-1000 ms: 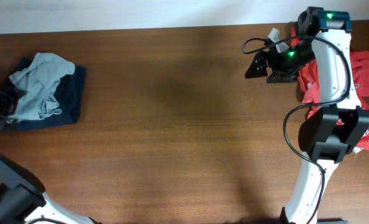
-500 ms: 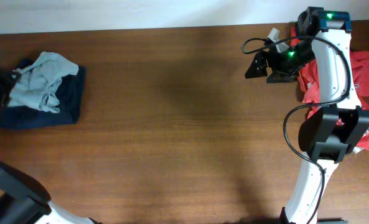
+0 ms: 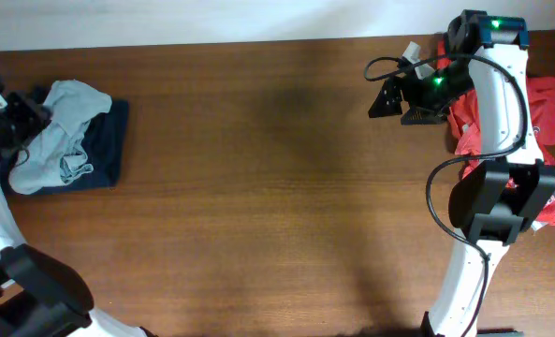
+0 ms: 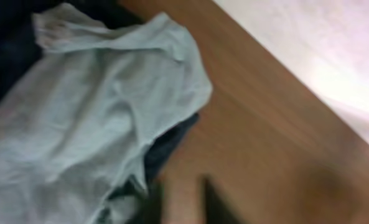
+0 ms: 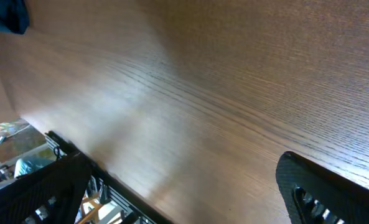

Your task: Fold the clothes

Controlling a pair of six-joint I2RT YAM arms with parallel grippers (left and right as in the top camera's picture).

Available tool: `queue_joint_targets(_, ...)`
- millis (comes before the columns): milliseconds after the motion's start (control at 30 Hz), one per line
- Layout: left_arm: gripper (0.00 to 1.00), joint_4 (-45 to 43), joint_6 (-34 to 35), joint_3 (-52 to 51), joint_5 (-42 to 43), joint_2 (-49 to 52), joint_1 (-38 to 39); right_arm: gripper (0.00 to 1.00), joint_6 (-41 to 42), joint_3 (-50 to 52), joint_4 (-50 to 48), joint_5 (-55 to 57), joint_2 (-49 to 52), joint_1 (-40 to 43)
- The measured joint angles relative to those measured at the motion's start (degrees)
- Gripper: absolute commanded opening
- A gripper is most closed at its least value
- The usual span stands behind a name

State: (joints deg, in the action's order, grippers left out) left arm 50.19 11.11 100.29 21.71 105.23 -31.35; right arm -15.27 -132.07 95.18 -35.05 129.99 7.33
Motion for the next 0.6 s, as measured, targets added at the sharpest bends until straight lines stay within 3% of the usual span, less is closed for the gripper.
queue_joint_targets(300,0.00,-1.8,-0.2,0.0,-12.2,4.3,2.3,0.99,0.0,0.0,0.0,0.0,0.0,0.0)
queue_joint_targets(600,0.01,-3.7,-0.2,0.0,-15.3,17.2,5.6,0.99,0.0,0.0,-0.6,0.0,0.0,0.0)
